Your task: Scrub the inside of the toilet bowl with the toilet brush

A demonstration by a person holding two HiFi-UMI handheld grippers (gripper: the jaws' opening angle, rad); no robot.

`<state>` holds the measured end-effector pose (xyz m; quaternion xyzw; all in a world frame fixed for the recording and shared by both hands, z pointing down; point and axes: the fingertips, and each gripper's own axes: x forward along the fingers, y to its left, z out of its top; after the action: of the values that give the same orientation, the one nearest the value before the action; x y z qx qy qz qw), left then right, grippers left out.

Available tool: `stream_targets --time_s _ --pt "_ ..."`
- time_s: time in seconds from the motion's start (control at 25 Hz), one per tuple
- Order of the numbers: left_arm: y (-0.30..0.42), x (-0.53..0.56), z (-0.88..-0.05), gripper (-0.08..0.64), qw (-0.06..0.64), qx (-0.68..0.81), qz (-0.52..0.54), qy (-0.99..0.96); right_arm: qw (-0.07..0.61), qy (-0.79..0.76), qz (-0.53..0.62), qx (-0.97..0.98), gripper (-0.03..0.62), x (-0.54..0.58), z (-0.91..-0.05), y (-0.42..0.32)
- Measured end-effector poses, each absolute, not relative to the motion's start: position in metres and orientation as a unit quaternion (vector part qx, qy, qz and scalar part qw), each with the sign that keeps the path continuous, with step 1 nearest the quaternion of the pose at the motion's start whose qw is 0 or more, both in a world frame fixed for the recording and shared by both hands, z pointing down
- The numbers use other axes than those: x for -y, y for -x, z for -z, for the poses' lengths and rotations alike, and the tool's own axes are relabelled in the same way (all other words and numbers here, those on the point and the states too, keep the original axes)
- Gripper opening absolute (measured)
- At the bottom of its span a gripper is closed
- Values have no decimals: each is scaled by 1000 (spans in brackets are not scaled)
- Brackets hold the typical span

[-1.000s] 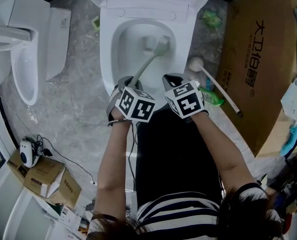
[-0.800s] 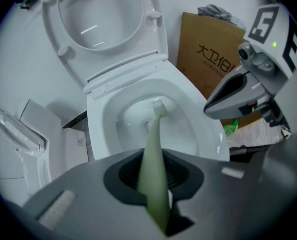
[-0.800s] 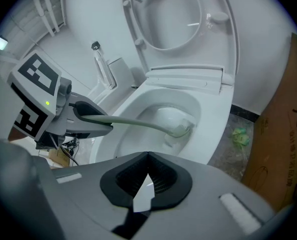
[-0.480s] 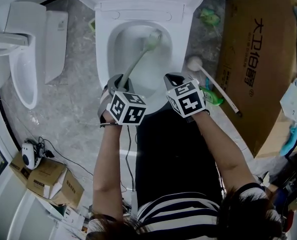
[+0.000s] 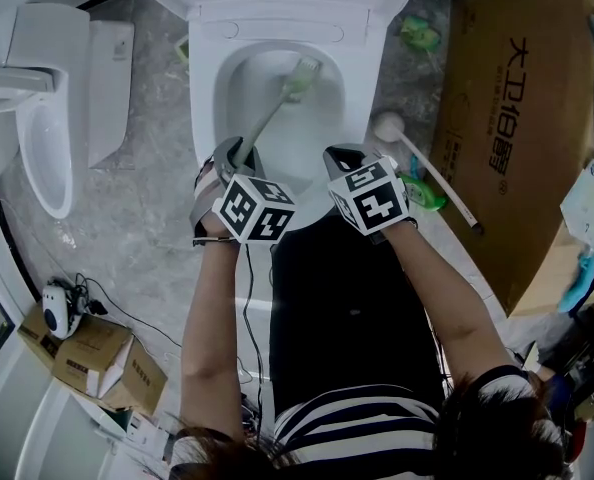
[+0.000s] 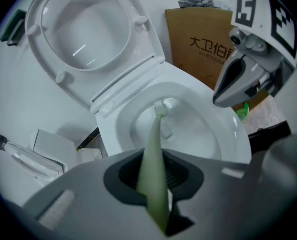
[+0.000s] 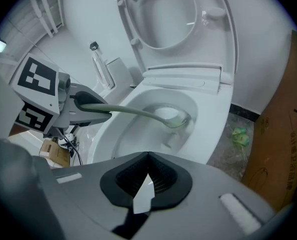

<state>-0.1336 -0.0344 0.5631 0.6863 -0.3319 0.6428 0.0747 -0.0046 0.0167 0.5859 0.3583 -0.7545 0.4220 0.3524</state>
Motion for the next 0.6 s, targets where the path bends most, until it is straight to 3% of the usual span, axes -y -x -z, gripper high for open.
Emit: stream_targets --time_s 0.6 --pt "197 48 -553 0 84 392 -670 -624 361 -348 -414 759 -3 -14 -584 24"
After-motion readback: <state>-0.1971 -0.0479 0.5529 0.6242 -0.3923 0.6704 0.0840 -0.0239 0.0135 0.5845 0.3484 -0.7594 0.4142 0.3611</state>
